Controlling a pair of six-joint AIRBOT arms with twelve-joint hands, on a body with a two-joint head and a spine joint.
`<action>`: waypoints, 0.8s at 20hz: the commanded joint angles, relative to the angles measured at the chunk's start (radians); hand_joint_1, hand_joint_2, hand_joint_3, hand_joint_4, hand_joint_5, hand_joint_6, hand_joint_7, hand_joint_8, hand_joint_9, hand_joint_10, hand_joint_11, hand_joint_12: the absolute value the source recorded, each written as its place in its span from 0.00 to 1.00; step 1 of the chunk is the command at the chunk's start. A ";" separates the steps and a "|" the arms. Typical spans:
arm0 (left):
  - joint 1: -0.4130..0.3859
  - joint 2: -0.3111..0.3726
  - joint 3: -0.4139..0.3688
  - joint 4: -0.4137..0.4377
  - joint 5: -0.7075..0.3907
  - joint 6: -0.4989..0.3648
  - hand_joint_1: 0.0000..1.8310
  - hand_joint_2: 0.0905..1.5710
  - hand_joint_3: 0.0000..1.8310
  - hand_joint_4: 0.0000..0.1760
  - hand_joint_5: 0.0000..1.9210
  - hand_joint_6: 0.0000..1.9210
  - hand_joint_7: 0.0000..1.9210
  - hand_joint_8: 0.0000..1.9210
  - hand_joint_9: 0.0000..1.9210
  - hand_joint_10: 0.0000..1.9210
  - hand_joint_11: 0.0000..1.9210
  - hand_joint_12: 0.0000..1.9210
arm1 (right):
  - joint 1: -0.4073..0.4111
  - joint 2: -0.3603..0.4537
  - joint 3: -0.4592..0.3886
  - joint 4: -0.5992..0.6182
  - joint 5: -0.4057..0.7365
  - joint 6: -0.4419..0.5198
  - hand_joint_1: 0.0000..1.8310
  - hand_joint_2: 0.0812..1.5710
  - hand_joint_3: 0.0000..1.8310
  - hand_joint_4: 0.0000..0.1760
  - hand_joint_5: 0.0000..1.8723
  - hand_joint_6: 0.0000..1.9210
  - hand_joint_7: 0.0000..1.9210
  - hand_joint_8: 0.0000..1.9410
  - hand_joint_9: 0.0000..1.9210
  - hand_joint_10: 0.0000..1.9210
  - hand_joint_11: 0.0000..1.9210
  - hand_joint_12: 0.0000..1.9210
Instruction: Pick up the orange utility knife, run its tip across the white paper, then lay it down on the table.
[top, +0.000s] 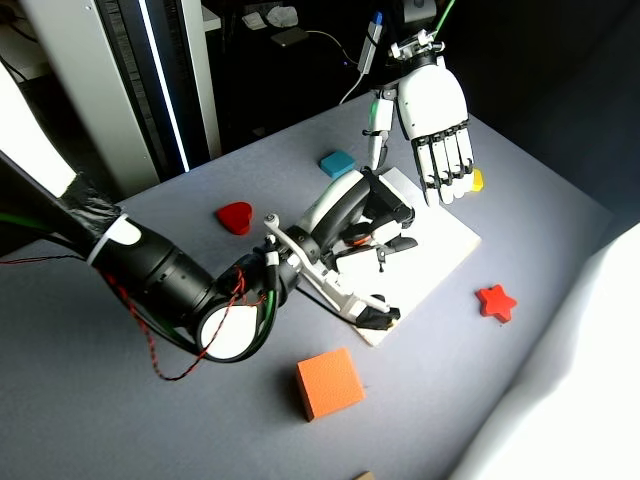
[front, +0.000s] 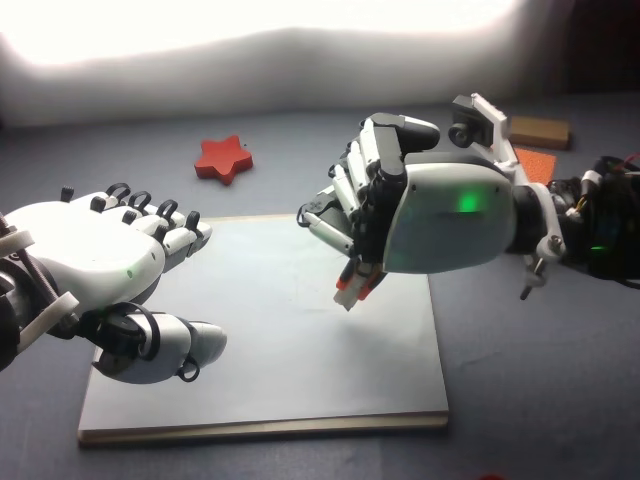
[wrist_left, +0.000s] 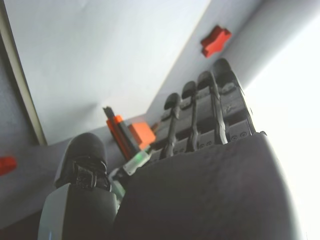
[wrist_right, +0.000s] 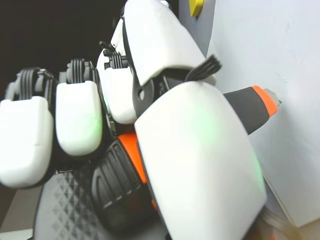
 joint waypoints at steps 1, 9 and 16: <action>-0.009 0.002 0.000 0.048 -0.033 0.003 0.00 0.81 0.00 0.10 0.00 0.00 0.02 0.00 0.03 0.00 0.00 0.20 | 0.001 0.005 0.000 0.074 0.108 -0.014 0.20 0.99 0.00 1.00 0.72 1.00 0.79 1.00 0.83 1.00 0.87 1.00; -0.006 0.002 0.001 0.048 -0.033 0.007 0.00 0.81 0.00 0.10 0.00 0.00 0.03 0.00 0.04 0.00 0.00 0.22 | -0.032 0.038 -0.018 0.073 0.115 -0.009 0.20 1.00 0.00 1.00 0.72 1.00 0.79 1.00 0.83 1.00 0.87 1.00; -0.005 0.002 0.001 0.048 -0.033 0.009 0.00 0.81 0.00 0.06 0.00 0.00 0.03 0.00 0.04 0.00 0.00 0.22 | -0.035 0.092 -0.053 0.080 0.130 0.007 0.20 1.00 0.00 1.00 0.72 1.00 0.79 1.00 0.83 1.00 0.87 1.00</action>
